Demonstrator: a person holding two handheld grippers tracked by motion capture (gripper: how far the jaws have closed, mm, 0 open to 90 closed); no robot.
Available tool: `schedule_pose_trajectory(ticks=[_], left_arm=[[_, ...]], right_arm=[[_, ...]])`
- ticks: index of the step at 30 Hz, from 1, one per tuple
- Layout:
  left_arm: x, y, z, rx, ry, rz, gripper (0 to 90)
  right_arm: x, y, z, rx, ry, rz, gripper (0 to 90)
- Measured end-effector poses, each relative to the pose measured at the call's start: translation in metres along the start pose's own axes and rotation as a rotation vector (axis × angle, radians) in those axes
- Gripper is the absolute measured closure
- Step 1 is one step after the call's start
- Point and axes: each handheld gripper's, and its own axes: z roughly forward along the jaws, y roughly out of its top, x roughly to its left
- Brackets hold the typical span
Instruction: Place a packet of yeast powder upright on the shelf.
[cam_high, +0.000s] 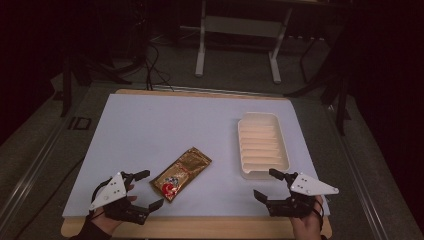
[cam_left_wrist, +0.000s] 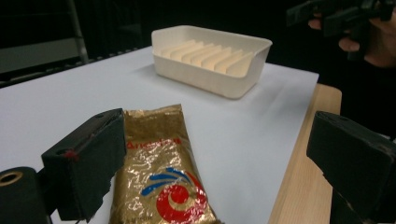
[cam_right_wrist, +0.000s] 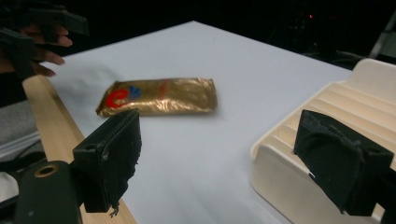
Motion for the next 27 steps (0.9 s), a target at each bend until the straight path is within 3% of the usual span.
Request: schedule_pose_trajectory(ticks=[5, 6, 7, 8, 11, 15, 17, 19, 23, 26, 27], left_arm=[[-0.004, 0.005, 0.000, -0.018, 0.001, -0.007, 5.6], [-0.004, 0.006, -0.001, -0.013, -0.003, -0.023, 5.5], [-0.004, 0.008, 0.000, 0.005, -0.012, -0.079, 5.5], [-0.004, 0.008, 0.000, 0.005, -0.012, -0.079, 4.1], [-0.006, 0.015, 0.000, 0.035, -0.035, -0.147, 2.9], [-0.008, 0.020, 0.001, 0.029, -0.011, -0.128, 1.8], [-0.008, 0.024, 0.001, 0.021, -0.053, -0.134, 1.5], [-0.008, 0.025, 0.002, 0.026, -0.053, -0.135, 1.5], [-0.010, 0.033, 0.008, 0.056, -0.064, -0.094, 1.5], [-0.011, 0.041, 0.012, 0.070, -0.082, -0.070, 1.5], [-0.011, 0.047, 0.014, 0.082, -0.077, -0.044, 1.5]], right_arm=[[0.002, 0.002, -0.001, 0.008, -0.017, -0.008, 14.6], [0.003, 0.002, -0.002, 0.009, -0.027, -0.014, 14.6], [0.003, 0.002, -0.002, 0.004, -0.034, -0.018, 14.5], [0.003, 0.002, -0.002, 0.004, -0.034, -0.018, 14.5], [0.005, 0.005, -0.004, -0.003, -0.040, -0.031, 12.2], [0.010, 0.007, -0.005, -0.008, -0.035, -0.052, 11.6], [0.012, 0.009, -0.005, -0.008, -0.027, -0.066, 11.6], [0.014, 0.009, -0.005, -0.008, -0.030, -0.074, 11.5], [0.019, 0.011, -0.005, -0.030, -0.009, -0.119, 11.4], [0.021, 0.013, -0.005, -0.035, -0.019, -0.130, 11.3], [0.021, 0.013, -0.005, -0.034, -0.012, -0.121, 11.3]])
